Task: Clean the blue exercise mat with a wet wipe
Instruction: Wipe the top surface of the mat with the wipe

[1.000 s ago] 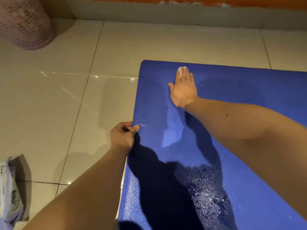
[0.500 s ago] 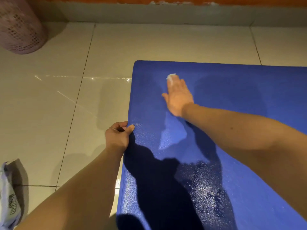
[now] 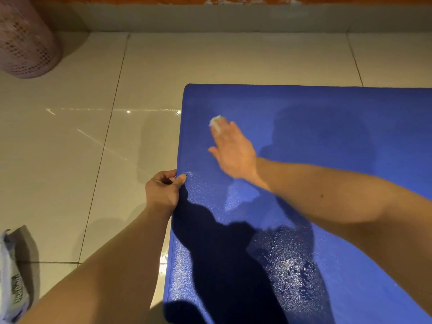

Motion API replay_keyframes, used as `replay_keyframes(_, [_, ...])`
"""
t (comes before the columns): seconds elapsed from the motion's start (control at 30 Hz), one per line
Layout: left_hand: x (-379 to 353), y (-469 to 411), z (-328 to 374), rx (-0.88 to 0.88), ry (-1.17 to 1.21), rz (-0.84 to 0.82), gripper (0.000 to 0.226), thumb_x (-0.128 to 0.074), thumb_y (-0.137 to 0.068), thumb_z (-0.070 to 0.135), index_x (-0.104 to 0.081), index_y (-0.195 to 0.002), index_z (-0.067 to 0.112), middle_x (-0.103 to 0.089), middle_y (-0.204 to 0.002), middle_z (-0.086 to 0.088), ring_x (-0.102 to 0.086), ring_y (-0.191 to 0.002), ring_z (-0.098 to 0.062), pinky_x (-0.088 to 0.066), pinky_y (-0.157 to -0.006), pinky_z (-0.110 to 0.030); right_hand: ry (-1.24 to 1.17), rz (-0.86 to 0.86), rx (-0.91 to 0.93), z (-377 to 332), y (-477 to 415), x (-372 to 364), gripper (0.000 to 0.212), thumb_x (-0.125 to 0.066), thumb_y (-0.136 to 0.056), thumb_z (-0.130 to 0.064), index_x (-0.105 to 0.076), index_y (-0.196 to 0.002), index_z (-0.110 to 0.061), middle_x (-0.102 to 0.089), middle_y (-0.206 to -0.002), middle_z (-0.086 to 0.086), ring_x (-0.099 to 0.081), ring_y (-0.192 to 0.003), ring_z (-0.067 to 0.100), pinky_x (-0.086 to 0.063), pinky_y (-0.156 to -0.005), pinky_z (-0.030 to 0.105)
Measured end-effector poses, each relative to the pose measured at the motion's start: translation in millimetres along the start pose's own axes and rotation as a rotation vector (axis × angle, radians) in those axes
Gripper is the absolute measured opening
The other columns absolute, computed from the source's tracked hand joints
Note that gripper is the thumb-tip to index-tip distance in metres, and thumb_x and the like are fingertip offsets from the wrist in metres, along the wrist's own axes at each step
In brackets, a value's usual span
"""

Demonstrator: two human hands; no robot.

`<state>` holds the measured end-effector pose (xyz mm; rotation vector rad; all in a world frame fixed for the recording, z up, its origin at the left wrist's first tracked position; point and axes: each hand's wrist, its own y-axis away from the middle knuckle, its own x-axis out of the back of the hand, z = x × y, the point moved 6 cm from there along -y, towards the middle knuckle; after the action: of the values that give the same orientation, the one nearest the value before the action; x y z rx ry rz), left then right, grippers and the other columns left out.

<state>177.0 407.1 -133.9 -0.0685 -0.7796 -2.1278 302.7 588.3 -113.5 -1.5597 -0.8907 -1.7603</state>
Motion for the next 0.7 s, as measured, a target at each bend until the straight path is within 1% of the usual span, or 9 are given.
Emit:
replay_keyframes(0.07, [0.4, 0.9, -0.6, 0.001, 0.003, -0.004, 0.018, -0.08, -0.085, 0.016, -0.064, -0.081, 0.023, -0.061, -0.076, 0.002, -0.057, -0.069, -0.011, -0.052, -0.079, -0.027, -0.103, -0.059, -0.243, 57.5, -18.8, 0.4, 0.07, -0.03, -0.107, -0.043, -0.014, -0.157, 0.004, -0.015, -0.164, 0.018, -0.008, -0.153, 0.033, -0.011, -0.125, 0.045])
replay_keyframes(0.17, [0.2, 1.8, 1.0, -0.019, 0.007, -0.004, 0.019, -0.079, -0.085, 0.014, -0.063, -0.081, 0.023, -0.06, -0.074, 0.002, -0.056, -0.067, -0.008, -0.047, -0.07, -0.016, -0.233, -0.146, -0.5, 100.8, -34.5, -4.9, 0.074, -0.02, -0.107, -0.047, -0.001, -0.158, 0.003, 0.0, -0.168, 0.018, 0.006, -0.155, 0.033, 0.0, -0.126, 0.045])
replay_keyframes(0.23, [-0.2, 1.6, 1.7, -0.026, 0.014, -0.003, 0.019, -0.079, -0.085, 0.014, -0.063, -0.081, 0.023, -0.059, -0.074, 0.003, -0.056, -0.065, -0.006, -0.046, -0.067, -0.013, -0.247, -0.133, -0.495, 81.0, -48.9, 0.4, 0.072, -0.02, -0.108, -0.046, -0.012, -0.157, 0.005, -0.011, -0.165, 0.019, -0.005, -0.153, 0.036, -0.009, -0.125, 0.046])
replay_keyframes(0.3, [-0.1, 0.6, 0.6, -0.025, 0.028, -0.002, 0.018, -0.079, -0.085, 0.013, -0.064, -0.083, 0.022, -0.06, -0.074, 0.002, -0.056, -0.065, -0.007, -0.046, -0.067, -0.014, -0.243, -0.055, -0.347, 37.9, -58.6, 13.3, 0.065, -0.028, -0.107, -0.045, -0.033, -0.149, 0.004, -0.03, -0.151, 0.016, -0.025, -0.141, 0.035, -0.024, -0.119, 0.044])
replay_keyframes(0.33, [-0.2, 0.1, 0.1, -0.024, 0.033, -0.003, 0.017, -0.08, -0.085, 0.013, -0.065, -0.086, 0.02, -0.06, -0.074, 0.002, -0.056, -0.065, -0.008, -0.046, -0.068, -0.015, -0.275, -0.047, -0.263, 17.5, -59.9, 14.5, 0.064, -0.031, -0.107, -0.044, -0.033, -0.15, 0.003, -0.028, -0.152, 0.015, -0.025, -0.142, 0.034, -0.024, -0.12, 0.044])
replay_keyframes(0.43, [-0.5, -0.5, -0.4, -0.027, 0.029, -0.011, 0.016, -0.079, -0.085, 0.012, -0.065, -0.09, 0.017, -0.061, -0.074, 0.001, -0.057, -0.065, -0.009, -0.047, -0.066, -0.013, -0.304, -0.124, -0.085, 1.6, -59.1, 5.3, 0.07, -0.028, -0.108, -0.042, -0.008, -0.159, 0.001, -0.005, -0.168, 0.012, 0.001, -0.155, 0.032, -0.005, -0.127, 0.045])
replay_keyframes(0.47, [-0.6, -0.6, -0.2, -0.033, 0.031, -0.014, 0.016, -0.079, -0.085, 0.011, -0.065, -0.088, 0.018, -0.06, -0.073, 0.001, -0.057, -0.065, -0.008, -0.047, -0.064, -0.01, -0.275, -0.106, -0.071, 14.7, -62.1, 3.4, 0.07, -0.031, -0.107, -0.042, -0.011, -0.158, 0.001, -0.009, -0.167, 0.013, -0.004, -0.155, 0.033, -0.006, -0.126, 0.044])
replay_keyframes(0.53, [-0.4, -0.8, 0.5, -0.043, 0.031, -0.01, 0.017, -0.078, -0.085, 0.01, -0.064, -0.085, 0.02, -0.06, -0.072, 0.002, -0.056, -0.065, -0.007, -0.046, -0.061, -0.006, -0.226, -0.089, -0.169, 58.1, -66.3, -1.7, 0.07, -0.037, -0.105, -0.043, -0.018, -0.156, 0.001, -0.018, -0.163, 0.016, -0.014, -0.152, 0.036, -0.01, -0.125, 0.044])
replay_keyframes(0.7, [-0.1, 0.1, -0.3, -0.041, 0.038, -0.011, 0.018, -0.078, -0.085, 0.01, -0.064, -0.084, 0.019, -0.059, -0.07, 0.001, -0.055, -0.064, -0.007, -0.047, -0.061, -0.007, -0.18, -0.278, -0.541, 155.1, -53.7, -11.2, 0.075, -0.014, -0.107, -0.05, 0.005, -0.159, 0.001, 0.008, -0.168, 0.015, 0.01, -0.155, 0.033, 0.002, -0.126, 0.047])
